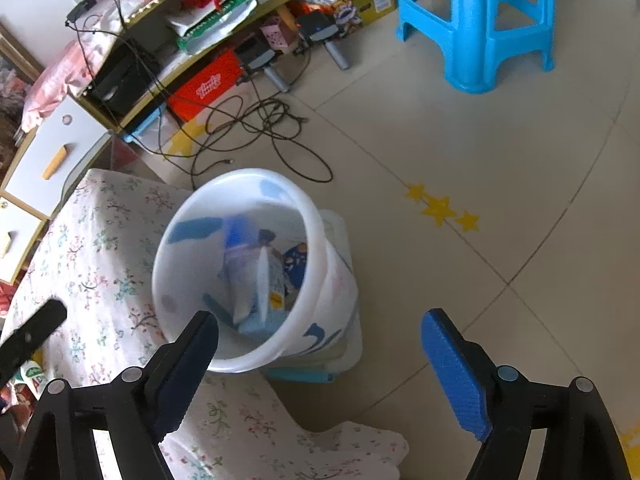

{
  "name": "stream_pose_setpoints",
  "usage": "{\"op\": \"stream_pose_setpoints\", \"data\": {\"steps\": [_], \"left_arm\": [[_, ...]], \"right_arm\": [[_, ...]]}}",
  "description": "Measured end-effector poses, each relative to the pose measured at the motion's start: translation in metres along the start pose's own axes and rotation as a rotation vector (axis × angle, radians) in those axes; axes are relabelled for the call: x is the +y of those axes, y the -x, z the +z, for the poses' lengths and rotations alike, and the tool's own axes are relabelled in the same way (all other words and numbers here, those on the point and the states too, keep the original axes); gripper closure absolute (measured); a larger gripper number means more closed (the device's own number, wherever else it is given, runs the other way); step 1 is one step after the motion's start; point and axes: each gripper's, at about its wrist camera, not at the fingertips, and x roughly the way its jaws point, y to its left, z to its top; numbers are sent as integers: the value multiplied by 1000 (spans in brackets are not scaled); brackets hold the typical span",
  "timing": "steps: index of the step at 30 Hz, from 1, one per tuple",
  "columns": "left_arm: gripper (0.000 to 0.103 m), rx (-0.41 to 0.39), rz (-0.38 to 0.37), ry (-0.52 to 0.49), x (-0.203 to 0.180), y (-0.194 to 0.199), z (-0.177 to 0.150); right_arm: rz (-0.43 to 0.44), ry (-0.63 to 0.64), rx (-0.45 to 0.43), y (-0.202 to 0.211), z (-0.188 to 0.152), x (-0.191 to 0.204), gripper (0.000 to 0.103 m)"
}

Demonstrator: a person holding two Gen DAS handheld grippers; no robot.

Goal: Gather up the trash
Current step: 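Carry both items to the white bucket and release them inside, then grasp the red Drink Milk can with the left gripper while the right grasps the white AD bottle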

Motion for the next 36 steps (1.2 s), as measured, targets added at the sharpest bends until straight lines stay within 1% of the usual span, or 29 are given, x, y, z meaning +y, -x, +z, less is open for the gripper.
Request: {"op": "stream_pose_setpoints", "data": {"steps": [3, 7, 9, 13, 15, 19, 23, 27, 33, 36], "left_arm": [[26, -21, 46, -5, 24, 27, -9], [18, -43, 100, 1, 54, 60, -25], [11, -52, 132, 24, 76, 81, -37], [9, -70, 175, 70, 111, 109, -58], [6, -81, 202, 96, 129, 121, -66], [5, -106, 280, 137, 166, 144, -85], [4, -107, 346, 187, 198, 152, -102], [4, -72, 370, 306, 234, 156, -114], [4, -32, 418, 338, 263, 163, -124], [4, -30, 413, 375, 275, 166, -124]], "right_arm": [[20, 13, -6, 5, -4, 12, 16], [55, 55, -16, 13, -12, 36, 15], [71, 83, -20, 17, -18, 51, 13], [90, 153, -19, 17, -31, 89, 11], [97, 191, -7, 13, -40, 109, 11], [127, 268, 26, 6, -61, 153, 11], [134, 360, 46, -3, -83, 196, 11], [118, 447, 69, -17, -104, 230, 11], [87, 540, 114, -44, -128, 273, 11], [83, 555, 128, -56, -133, 290, 11]]}}
